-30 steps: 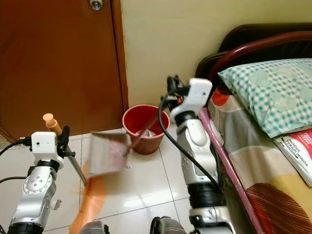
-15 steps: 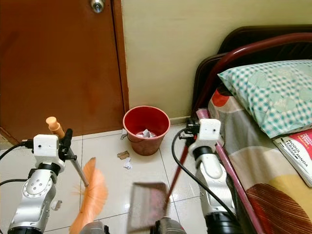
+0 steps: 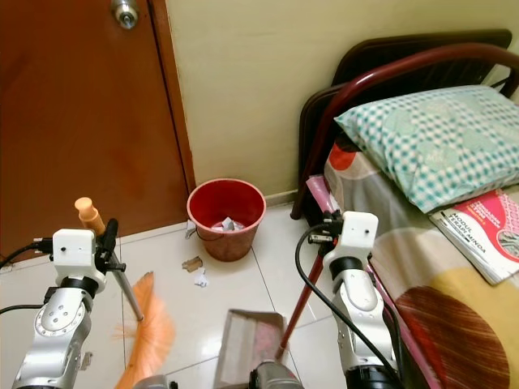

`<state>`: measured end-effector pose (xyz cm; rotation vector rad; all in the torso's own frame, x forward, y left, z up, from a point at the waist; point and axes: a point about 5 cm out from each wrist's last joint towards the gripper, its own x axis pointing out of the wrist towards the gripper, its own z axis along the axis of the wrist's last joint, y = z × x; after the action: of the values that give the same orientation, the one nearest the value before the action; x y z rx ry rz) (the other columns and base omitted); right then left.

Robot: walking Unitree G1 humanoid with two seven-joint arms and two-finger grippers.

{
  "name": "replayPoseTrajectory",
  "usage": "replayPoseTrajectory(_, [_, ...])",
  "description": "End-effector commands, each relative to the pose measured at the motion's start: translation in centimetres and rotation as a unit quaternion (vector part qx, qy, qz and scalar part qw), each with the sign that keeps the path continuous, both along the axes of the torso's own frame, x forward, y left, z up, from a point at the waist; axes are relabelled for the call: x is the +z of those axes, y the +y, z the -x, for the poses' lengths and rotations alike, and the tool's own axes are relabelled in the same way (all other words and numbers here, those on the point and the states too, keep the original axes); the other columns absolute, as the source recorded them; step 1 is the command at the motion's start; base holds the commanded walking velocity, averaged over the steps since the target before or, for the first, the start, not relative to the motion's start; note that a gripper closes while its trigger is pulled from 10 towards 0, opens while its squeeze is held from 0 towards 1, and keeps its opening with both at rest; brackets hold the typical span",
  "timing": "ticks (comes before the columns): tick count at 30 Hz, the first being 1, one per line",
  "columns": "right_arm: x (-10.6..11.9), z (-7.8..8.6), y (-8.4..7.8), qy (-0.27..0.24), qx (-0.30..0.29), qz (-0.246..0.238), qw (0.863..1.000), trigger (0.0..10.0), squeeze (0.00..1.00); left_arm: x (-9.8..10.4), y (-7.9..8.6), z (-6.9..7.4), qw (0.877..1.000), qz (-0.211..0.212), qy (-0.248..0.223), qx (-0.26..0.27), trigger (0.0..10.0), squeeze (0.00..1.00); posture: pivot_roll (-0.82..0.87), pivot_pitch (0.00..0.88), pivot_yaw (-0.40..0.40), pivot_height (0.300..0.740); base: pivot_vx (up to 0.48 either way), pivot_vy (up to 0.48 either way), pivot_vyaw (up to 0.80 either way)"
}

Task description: Sweep floor

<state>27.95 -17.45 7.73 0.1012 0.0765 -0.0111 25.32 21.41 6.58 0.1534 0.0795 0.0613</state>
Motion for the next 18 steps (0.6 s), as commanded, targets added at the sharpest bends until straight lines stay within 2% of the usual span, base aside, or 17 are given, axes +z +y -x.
replayPoseTrajectory(1, [0.8,-0.5,0.1,-0.016,0.004,-0.002,1.000,10.0,0.00,0.9,-0.4,-0.5,1.000,-0.004,-0.014,-0.009,10.0,0.00,0.04,0.040,-0.041,0.740,0.000,0.000,0.00])
replayPoseTrajectory(5, [0.7,-0.8,0.2,-0.013,0.010,0.006,1.000,10.0,0.00,2.3,-0.9,-1.5,0.999,0.003,-0.034,-0.015,10.0,0.00,0.04,0.040,-0.044,0.740,0.000,0.000,0.00])
replayPoseTrajectory(9, [0.5,-1.1,0.5,-0.010,0.017,0.010,1.000,10.0,0.00,5.4,-1.9,-3.1,0.996,-0.008,-0.087,-0.032,10.0,0.00,0.04,0.040,-0.044,0.740,0.000,0.000,0.00])
replayPoseTrajectory(10, [0.5,-1.1,0.5,-0.010,0.017,0.010,1.000,10.0,0.00,5.4,-1.9,-3.1,0.996,-0.008,-0.087,-0.032,10.0,0.00,0.04,0.040,-0.044,0.740,0.000,0.000,0.00])
replayPoseTrajectory(12, [0.5,-1.3,0.7,-0.009,0.020,0.015,1.000,10.0,0.00,6.6,-1.7,-3.7,0.993,-0.014,-0.109,-0.032,10.0,0.00,0.04,0.040,-0.042,0.740,0.000,0.000,0.00])
replayPoseTrajectory(14, [0.5,-1.3,0.7,-0.009,0.021,0.017,1.000,10.0,0.00,7.0,-1.5,-3.9,0.993,-0.016,-0.114,-0.029,10.0,0.00,0.04,0.040,-0.042,0.740,0.000,0.000,0.00])
replayPoseTrajectory(18, [0.5,-1.6,0.8,-0.011,0.021,0.017,1.000,10.0,0.00,9.1,-0.2,-4.8,0.990,-0.021,-0.142,-0.009,10.0,0.00,0.05,0.041,-0.038,0.740,0.000,0.000,0.00])
